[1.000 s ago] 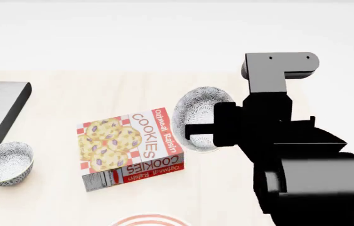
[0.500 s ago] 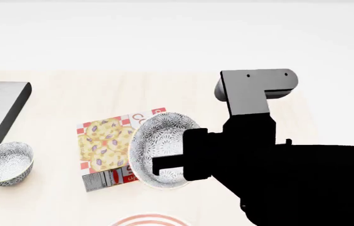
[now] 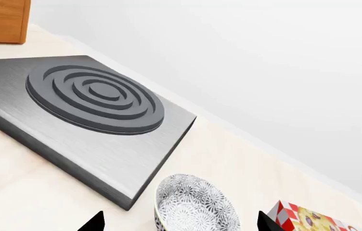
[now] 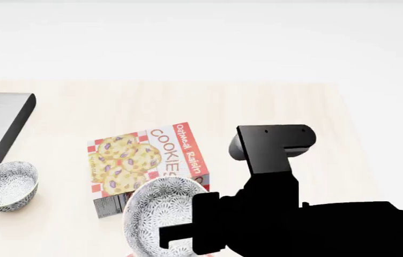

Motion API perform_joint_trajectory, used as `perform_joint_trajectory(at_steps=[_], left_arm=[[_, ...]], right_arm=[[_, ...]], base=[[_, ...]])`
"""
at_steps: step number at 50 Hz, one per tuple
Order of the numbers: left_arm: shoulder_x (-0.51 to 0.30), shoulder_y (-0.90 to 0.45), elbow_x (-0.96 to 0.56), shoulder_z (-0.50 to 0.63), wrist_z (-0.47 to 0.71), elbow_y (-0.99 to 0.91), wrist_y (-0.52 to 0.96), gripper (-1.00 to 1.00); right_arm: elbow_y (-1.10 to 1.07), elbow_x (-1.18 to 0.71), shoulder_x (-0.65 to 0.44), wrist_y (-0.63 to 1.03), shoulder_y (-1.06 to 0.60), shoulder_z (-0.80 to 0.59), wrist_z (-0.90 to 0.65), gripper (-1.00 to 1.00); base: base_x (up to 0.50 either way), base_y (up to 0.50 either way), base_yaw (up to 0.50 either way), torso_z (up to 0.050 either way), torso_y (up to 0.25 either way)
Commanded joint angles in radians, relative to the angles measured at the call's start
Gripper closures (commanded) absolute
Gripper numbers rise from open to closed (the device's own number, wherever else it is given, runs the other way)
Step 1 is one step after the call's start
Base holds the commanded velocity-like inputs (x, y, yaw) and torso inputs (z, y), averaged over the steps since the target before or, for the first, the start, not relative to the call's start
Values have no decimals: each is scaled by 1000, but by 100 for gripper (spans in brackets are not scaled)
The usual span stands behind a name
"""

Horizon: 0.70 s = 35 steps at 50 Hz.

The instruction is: Pick the akita bowl next to the plate and place it on the plate.

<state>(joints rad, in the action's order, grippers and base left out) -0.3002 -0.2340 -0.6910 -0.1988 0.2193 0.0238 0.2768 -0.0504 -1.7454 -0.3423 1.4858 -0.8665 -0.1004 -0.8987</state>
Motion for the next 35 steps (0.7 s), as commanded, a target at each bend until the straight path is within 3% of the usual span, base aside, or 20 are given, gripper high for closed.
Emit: perform_joint_trajectory(at_steps=[1,35], left_arm=[[-1,1,-4,2,5,-3,1,-100],[-7,-1,-11,7,12,0,-2,-100]], right_arm=[[-9,24,-6,-27,50,-14,72,100],[-17,233,-23,-125,156,-113,321,100]], base=[[0,0,0,0,0],[0,0,0,0,0]])
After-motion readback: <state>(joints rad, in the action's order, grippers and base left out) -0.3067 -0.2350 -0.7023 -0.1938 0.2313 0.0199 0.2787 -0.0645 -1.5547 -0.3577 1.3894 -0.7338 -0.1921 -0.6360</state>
